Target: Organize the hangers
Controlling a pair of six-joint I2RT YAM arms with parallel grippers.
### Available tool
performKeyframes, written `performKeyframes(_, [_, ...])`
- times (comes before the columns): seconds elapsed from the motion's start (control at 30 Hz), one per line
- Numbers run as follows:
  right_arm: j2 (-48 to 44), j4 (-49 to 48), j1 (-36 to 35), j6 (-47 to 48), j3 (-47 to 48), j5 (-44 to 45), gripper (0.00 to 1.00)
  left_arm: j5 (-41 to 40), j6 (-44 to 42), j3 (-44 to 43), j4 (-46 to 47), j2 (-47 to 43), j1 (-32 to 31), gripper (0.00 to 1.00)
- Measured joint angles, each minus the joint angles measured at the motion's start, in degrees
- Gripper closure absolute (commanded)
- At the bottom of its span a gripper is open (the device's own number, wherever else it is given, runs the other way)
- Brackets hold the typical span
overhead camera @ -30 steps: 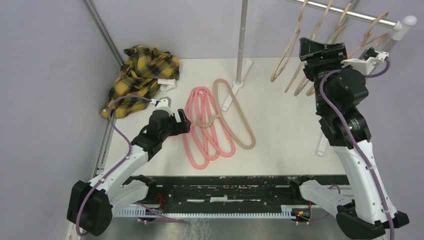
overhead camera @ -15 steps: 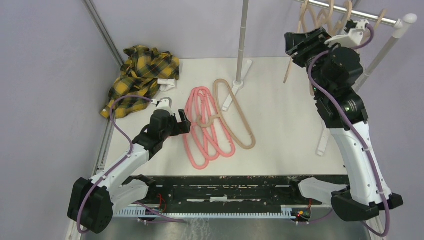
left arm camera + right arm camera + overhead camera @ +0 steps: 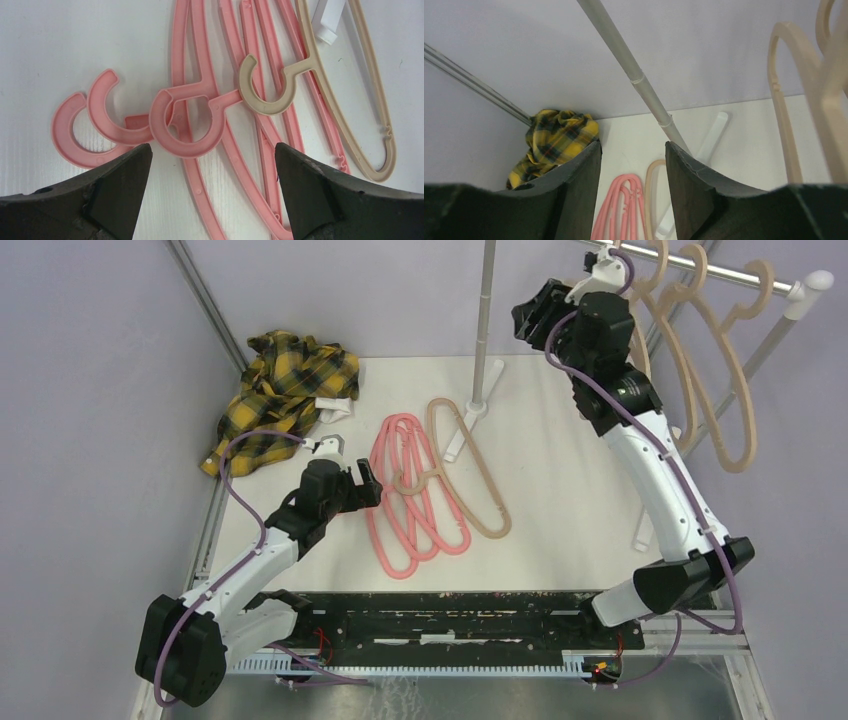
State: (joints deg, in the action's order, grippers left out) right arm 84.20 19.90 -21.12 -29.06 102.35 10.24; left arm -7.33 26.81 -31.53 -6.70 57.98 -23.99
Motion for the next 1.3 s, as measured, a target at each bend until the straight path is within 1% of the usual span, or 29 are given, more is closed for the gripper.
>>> performKeyframes(0.17, [3.8, -4.2, -2.3, 7.1, 0.0, 3.1, 0.38, 0.0, 0.0, 0.0, 0.0, 0.0, 0.0, 0.01])
performKeyframes(0.3, [5.6, -9.3, -5.4, 15.2, 0.0, 8.9, 0.34, 0.0, 0.0, 0.0, 0.2, 0.5, 0.0, 0.01])
performKeyframes(0.4, [6.5, -13.6, -7.4, 21.4, -0.2, 13.9, 0.28, 0.0, 0.0, 0.0, 0.4, 0.9, 0.0, 0.01])
performKeyframes(0.5, [7.1, -17.1, -7.9, 26.1, -1.2, 18.4, 0.22, 0.0, 0.0, 0.0, 0.6, 1.1, 0.0, 0.01])
performKeyframes(0.67, [8.0, -20.8, -7.1, 32.3, -2.6, 24.5, 0.19, 0.0, 0.0, 0.0, 0.8, 1.1, 0.0, 0.01])
performKeyframes(0.77, [8.6, -21.2, -6.3, 33.8, -2.6, 25.9, 0.17, 0.0, 0.0, 0.0, 0.8, 1.1, 0.0, 0.01])
performKeyframes(0.87, [9.0, -21.2, -4.8, 34.5, -2.6, 25.9, 0.11, 0.0, 0.0, 0.0, 0.8, 1.1, 0.0, 0.01])
performKeyframes(1.07, [9.5, -21.3, -2.2, 34.9, -2.6, 26.1, 0.05, 0.0, 0.0, 0.0, 0.8, 1.1, 0.0, 0.01])
performKeyframes(1.17, [9.5, -22.0, -1.0, 34.9, -2.7, 26.3, 0.0, 0.0, 0.0, 0.0, 0.8, 1.1, 0.0, 0.01])
performKeyframes(1.3, [9.3, -23.2, 0.9, 34.6, -4.2, 26.9, 0.0, 0.0, 0.0, 0.0, 0.8, 1.1, 0.0, 0.01])
